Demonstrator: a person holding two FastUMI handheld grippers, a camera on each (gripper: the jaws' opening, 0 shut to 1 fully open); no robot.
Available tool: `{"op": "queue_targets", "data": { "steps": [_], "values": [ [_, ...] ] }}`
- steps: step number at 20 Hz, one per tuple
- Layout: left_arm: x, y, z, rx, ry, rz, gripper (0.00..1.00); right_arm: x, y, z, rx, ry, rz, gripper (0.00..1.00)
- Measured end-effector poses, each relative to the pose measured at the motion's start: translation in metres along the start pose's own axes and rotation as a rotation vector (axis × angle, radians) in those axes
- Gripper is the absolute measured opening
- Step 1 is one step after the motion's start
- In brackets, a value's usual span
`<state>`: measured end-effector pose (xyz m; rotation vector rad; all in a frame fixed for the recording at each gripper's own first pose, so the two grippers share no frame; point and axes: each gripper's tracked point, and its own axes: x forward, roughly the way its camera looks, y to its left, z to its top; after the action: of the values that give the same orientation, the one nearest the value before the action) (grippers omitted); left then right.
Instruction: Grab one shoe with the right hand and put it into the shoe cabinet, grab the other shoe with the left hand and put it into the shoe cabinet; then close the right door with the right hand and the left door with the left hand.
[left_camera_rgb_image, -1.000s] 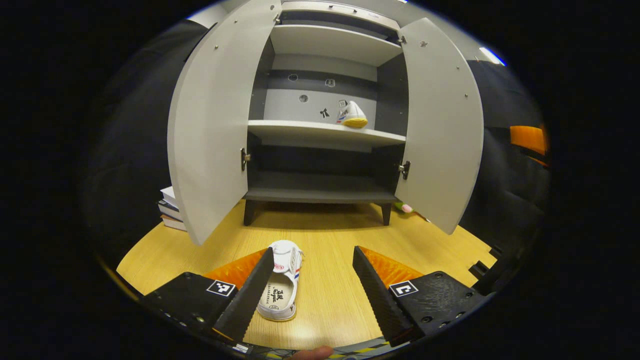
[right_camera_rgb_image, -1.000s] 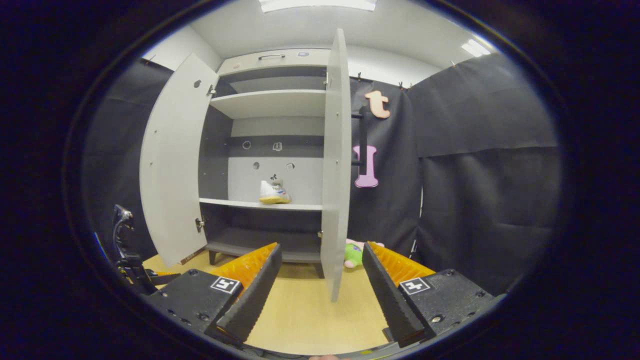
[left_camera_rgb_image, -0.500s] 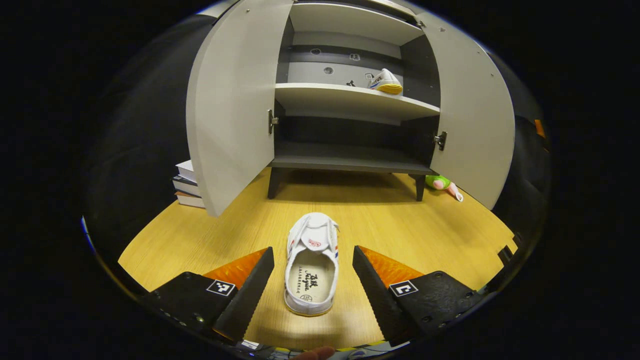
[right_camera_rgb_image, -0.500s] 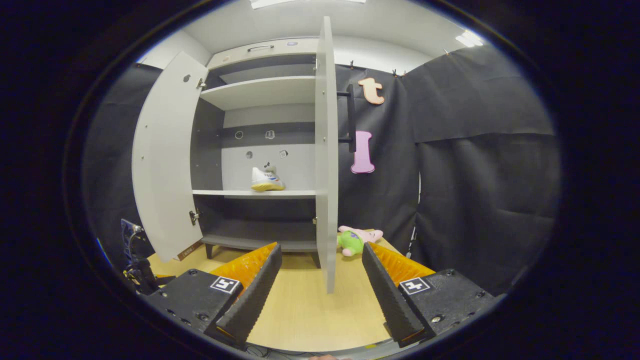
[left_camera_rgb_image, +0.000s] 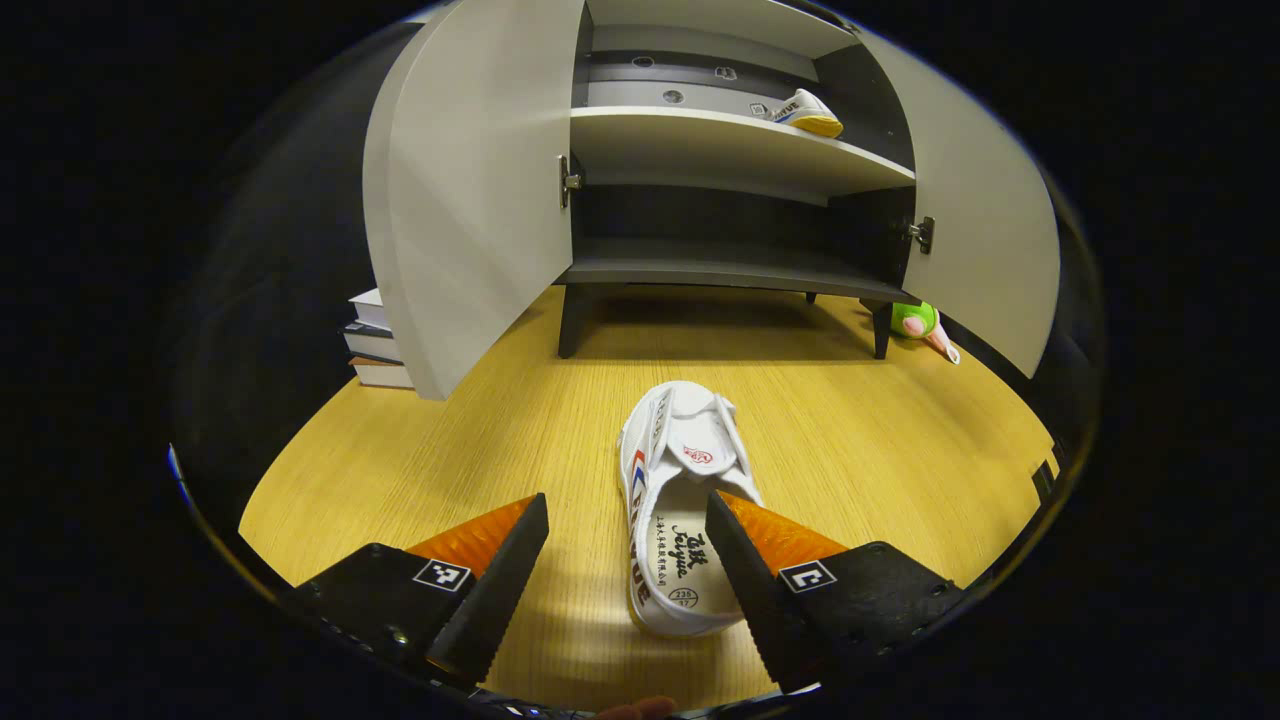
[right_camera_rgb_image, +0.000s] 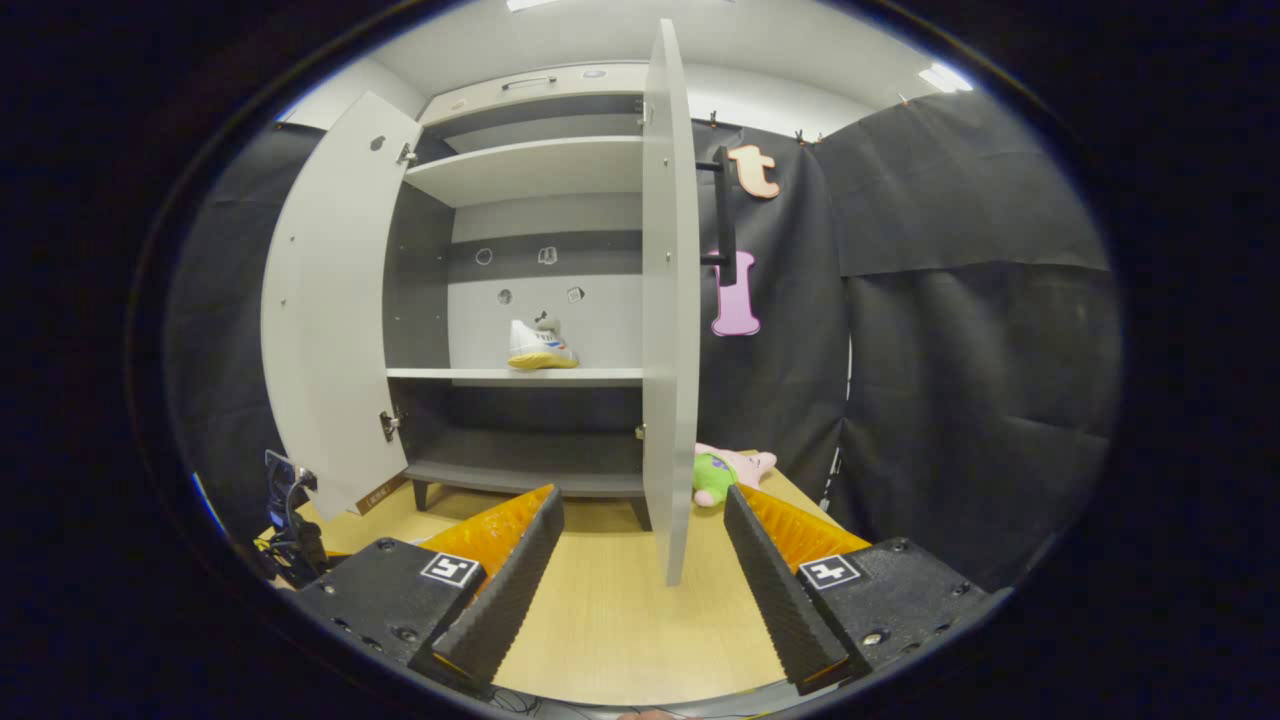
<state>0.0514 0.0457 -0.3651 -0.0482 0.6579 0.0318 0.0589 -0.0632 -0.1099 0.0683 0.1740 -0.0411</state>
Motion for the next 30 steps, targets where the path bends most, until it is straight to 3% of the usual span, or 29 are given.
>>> {"op": "queue_targets", "data": {
  "steps": [8, 9, 15, 16, 18, 19, 21, 25, 30],
  "values": [
    [0.039, 0.002, 0.005, 0.003, 0.023, -0.022, 0.94, 0.014, 0.002, -0.014, -0.007, 0.045, -0.014, 1.00],
    [0.043, 0.000, 0.006, 0.003, 0.026, -0.032, 0.84, 0.016, 0.002, -0.014, -0.007, 0.048, -0.015, 1.00],
    [0.054, -0.002, 0.007, 0.011, 0.029, -0.043, 0.63, 0.022, 0.007, -0.020, -0.012, 0.059, -0.012, 1.00],
    [0.061, -0.004, 0.004, 0.009, 0.031, -0.044, 0.41, 0.022, 0.008, -0.021, -0.013, 0.061, -0.011, 1.00],
    [0.063, 0.000, 0.002, 0.015, 0.027, -0.005, 0.29, 0.024, 0.008, -0.022, -0.016, 0.063, -0.011, 1.00],
    [0.066, 0.004, 0.000, 0.006, 0.027, 0.009, 0.11, 0.025, 0.008, -0.023, -0.016, 0.064, -0.012, 1.00],
    [0.066, 0.004, 0.004, -0.023, 0.011, 0.010, 0.00, 0.026, 0.009, -0.024, -0.019, 0.065, -0.010, 1.00],
    [0.044, -0.001, 0.015, -0.015, -0.010, 0.007, 0.00, 0.026, 0.013, -0.025, -0.019, 0.067, 0.001, 1.00],
    [-0.010, -0.022, 0.077, -0.051, -0.074, -0.006, 0.00, 0.025, 0.024, -0.019, -0.020, 0.042, 0.030, 1.00]
  ]
}}
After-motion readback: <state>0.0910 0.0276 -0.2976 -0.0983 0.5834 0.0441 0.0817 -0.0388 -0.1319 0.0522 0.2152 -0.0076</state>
